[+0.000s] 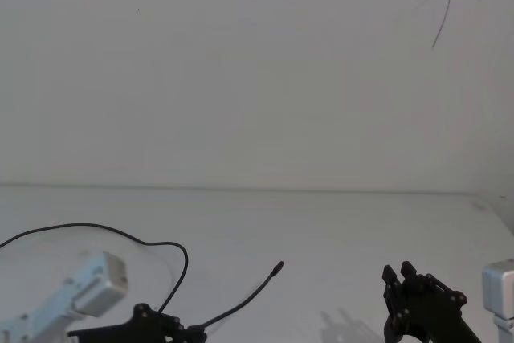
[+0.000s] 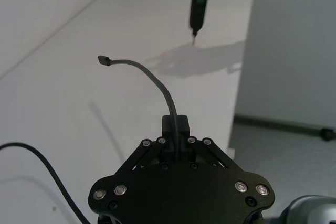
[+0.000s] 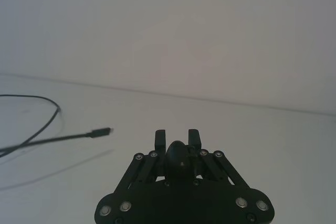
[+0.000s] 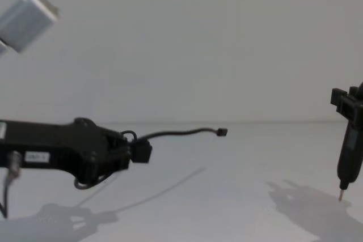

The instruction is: Pick up the data cable with the one hand.

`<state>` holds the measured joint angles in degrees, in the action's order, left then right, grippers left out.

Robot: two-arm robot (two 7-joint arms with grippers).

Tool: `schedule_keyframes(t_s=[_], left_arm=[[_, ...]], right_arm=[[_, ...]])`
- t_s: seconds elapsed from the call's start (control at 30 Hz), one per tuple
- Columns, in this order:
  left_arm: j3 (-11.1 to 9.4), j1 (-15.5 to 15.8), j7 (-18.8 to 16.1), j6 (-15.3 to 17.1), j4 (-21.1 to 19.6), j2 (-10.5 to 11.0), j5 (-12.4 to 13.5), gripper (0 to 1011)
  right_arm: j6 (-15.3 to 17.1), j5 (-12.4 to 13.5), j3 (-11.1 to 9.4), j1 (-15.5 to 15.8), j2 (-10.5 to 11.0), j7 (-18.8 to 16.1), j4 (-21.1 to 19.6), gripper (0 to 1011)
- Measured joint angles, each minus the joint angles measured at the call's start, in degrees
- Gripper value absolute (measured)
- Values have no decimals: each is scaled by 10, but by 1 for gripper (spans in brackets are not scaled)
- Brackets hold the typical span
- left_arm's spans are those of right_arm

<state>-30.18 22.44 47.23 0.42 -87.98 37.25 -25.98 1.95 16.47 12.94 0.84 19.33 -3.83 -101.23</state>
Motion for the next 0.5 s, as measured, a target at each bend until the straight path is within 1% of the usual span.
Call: schedule_keyframes(t_s=[0.03, 0.07, 0.13, 0.17, 0.23, 0.27, 0.33, 0.37, 0.5], left_arm=[[3, -1, 4, -1, -2, 3, -4, 51], [8, -3, 18, -4, -8, 10, -18, 51], [14, -7, 31, -7, -13, 19, -31, 51], [18, -9, 46, -10, -18, 25, -44, 51], [22, -13, 58, -12, -22, 33, -55, 50], [27, -16, 72, -15, -27, 41, -68, 51], [30, -19, 84, -18, -30, 47, -78, 51], [34, -23, 95, -20, -33, 55, -88, 51], [39, -31, 120, -25, -38, 68, -109, 51]], right_arm=[[0, 0, 0, 0, 0, 0, 0, 251], [0, 0, 0, 0, 0, 0, 0, 251], [0, 0, 0, 0, 0, 0, 0, 251], [0, 0, 0, 0, 0, 0, 0, 251], [0, 0, 0, 0, 0, 0, 0, 251], [0, 0, 0, 0, 0, 0, 0, 251], [0, 0, 0, 0, 0, 0, 0, 251], [0, 0, 0, 0, 0, 0, 0, 251], [0, 0, 0, 0, 0, 0, 0, 251]])
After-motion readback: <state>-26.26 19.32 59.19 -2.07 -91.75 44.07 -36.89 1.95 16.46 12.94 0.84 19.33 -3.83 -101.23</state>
